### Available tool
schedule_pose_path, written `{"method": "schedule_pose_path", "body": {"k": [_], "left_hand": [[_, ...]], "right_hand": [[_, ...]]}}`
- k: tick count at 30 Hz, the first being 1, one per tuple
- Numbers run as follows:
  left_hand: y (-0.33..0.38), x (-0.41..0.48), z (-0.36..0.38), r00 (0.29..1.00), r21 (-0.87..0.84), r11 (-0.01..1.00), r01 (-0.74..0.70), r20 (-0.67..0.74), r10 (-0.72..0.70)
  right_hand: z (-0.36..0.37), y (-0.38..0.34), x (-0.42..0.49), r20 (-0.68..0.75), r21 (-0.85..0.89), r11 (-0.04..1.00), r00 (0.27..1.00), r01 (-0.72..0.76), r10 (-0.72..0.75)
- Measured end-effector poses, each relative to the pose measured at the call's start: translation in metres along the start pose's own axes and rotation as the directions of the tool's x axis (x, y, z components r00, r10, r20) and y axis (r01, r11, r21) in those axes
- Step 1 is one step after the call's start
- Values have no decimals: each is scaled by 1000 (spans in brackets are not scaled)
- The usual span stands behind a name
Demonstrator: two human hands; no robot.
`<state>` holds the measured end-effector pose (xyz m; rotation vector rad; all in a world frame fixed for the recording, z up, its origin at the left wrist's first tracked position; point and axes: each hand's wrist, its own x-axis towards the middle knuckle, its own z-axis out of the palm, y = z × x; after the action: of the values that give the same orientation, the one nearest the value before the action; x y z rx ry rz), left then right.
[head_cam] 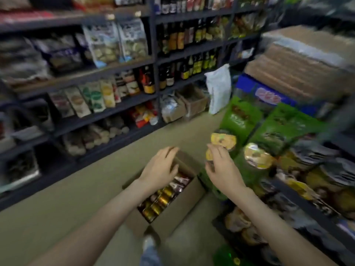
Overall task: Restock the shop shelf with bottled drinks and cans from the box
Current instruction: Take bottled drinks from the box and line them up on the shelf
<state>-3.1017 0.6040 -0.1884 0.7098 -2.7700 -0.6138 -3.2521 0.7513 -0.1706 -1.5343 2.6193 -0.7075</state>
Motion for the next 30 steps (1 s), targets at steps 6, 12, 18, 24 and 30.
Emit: {"method": "schedule_pose_path", "body": {"k": [6,12,18,24,30], "left_hand": [[-200,40,49,918,-47,930,364,190,-349],[-313,44,146,798,21,849,527,330,-504],[-400,32,294,677,31,738,674,375,-634],[-463,20,413,631,140,716,684,380,-677],[-497,38,490,651,233,721,652,315,-690]], "right_hand": [[165,-28,102,260,65,990,960,-121,101],[326,-14,134,530,22,963,820,-268,216],[480,71,109,702,-60,920,639,-388,315],[619,130,126,718,-123,971,657,-205,230],[710,146,181,696,-91,987,717,135,-33]]}}
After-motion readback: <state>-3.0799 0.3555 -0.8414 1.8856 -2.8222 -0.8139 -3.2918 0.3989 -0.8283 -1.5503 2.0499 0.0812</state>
